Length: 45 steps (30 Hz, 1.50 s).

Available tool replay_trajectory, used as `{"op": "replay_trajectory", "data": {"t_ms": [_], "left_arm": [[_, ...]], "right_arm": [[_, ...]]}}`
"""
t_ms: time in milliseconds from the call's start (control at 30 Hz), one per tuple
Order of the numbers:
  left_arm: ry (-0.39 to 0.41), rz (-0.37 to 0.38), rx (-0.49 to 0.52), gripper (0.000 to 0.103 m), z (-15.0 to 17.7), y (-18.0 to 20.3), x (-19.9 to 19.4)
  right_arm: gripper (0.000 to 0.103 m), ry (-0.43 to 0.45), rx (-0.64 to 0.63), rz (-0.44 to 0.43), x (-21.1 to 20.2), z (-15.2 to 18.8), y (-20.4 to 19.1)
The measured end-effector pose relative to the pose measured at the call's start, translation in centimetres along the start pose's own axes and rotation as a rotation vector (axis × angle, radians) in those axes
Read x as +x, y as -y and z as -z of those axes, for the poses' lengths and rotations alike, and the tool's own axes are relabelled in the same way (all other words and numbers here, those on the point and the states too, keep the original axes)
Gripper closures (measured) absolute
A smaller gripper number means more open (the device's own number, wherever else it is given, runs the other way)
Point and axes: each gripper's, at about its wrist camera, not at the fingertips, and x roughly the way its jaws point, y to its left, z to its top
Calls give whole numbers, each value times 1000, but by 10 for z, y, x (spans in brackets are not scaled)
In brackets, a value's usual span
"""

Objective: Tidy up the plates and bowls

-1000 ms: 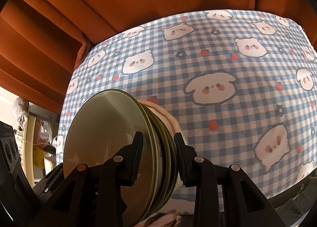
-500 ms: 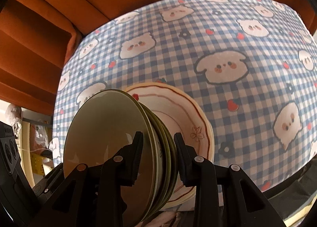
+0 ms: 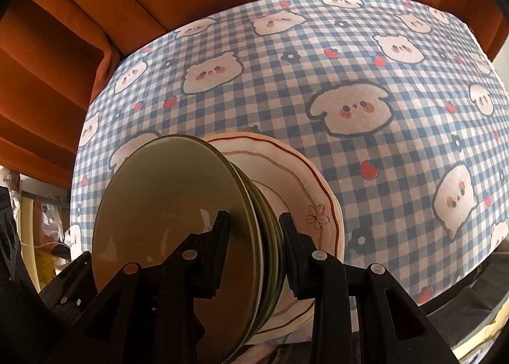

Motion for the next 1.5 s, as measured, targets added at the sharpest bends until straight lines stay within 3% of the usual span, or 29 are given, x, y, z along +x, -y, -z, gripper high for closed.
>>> {"op": "replay_trajectory", "data": {"t_ms": [300,433,700,767,867,933,1067,1200,1500], "left_arm": [[45,-3,-15,47,14,0,-6],[82,-25,-56,42,22,1,-13],[269,-133,-83,28,43,21,-54],[324,-155,-92,23,50,27,-66],[405,-198,-85,17,60,45,-81],[465,-212,-71,10,68,58,-87],[543,-219,-41,6,86,78,-89],[550,-195,-61,5,101,90,-84],[568,-216,-58,5,130,112,-84]], "right_arm": [[65,-7,-36,15,-1,7,-5],[65,13,-92,18,-6,12,-8],[61,145,-207,-33,-38,25,-5],[49,195,-227,-42,-53,30,0],[38,277,-247,-56,-75,38,12],[36,314,-248,-63,-86,45,23],[26,412,-251,-58,-106,64,50],[24,464,-247,-46,-113,82,80],[22,531,-193,11,-118,123,138]]}}
